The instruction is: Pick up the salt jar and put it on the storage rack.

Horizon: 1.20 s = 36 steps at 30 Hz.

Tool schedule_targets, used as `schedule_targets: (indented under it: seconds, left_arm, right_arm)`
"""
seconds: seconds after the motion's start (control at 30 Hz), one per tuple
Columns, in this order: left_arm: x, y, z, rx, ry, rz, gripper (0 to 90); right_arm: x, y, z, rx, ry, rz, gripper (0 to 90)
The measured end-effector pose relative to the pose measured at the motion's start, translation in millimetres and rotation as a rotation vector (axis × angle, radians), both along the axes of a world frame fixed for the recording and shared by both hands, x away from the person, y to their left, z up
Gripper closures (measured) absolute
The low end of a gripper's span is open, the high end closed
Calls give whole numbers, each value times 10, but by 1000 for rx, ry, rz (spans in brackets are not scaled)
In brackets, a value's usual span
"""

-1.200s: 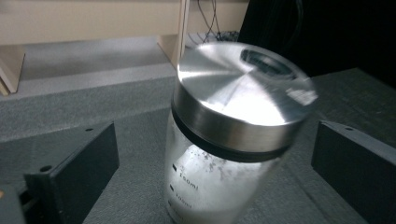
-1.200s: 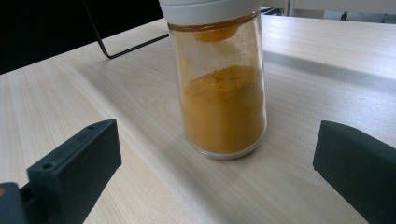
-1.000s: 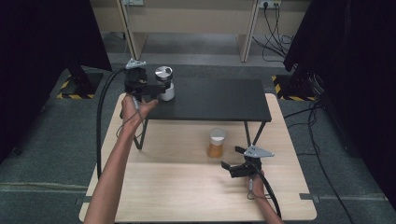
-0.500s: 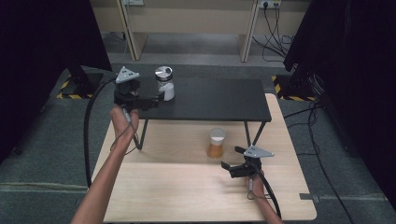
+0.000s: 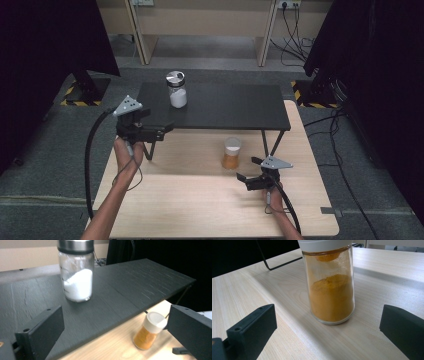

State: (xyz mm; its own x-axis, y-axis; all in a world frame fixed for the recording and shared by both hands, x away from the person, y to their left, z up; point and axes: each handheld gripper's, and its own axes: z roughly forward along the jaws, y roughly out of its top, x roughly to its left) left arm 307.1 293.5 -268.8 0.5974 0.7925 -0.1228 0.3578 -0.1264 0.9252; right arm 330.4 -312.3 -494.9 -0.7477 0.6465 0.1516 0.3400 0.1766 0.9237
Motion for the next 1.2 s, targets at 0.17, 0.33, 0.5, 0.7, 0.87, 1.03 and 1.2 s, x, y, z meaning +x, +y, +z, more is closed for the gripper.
schedule_targets:
  seconds: [0.17, 0.33, 0.5, 0.7, 0.87, 1.03, 1.2]
  left_arm:
    - [-144, -19, -57, 21, -18, -31, 9]
    - [-251, 53, -197, -8, -22, -88, 8]
    - [-338, 66, -312, 6, -26, -115, 7]
    - [-411, 128, -604, -21, -12, -129, 3]
    - [-402, 170, -868, -42, 23, -152, 12]
    - [-408, 188, -1129, -55, 45, -159, 12]
    - [-418, 222, -1443, -92, 48, -157, 17]
  right_arm:
    - [0, 3, 2, -2, -1, 0, 11]
    - [-1, 4, 4, -4, 0, 0, 11]
    - [-1, 4, 2, -3, -1, 0, 11]
    - [-3, 8, 3, -6, -4, 1, 11]
    - [-3, 9, 5, -8, -5, 1, 11]
    - [-3, 9, 5, -8, -4, 1, 11]
    - [-2, 10, 6, -9, -4, 1, 11]
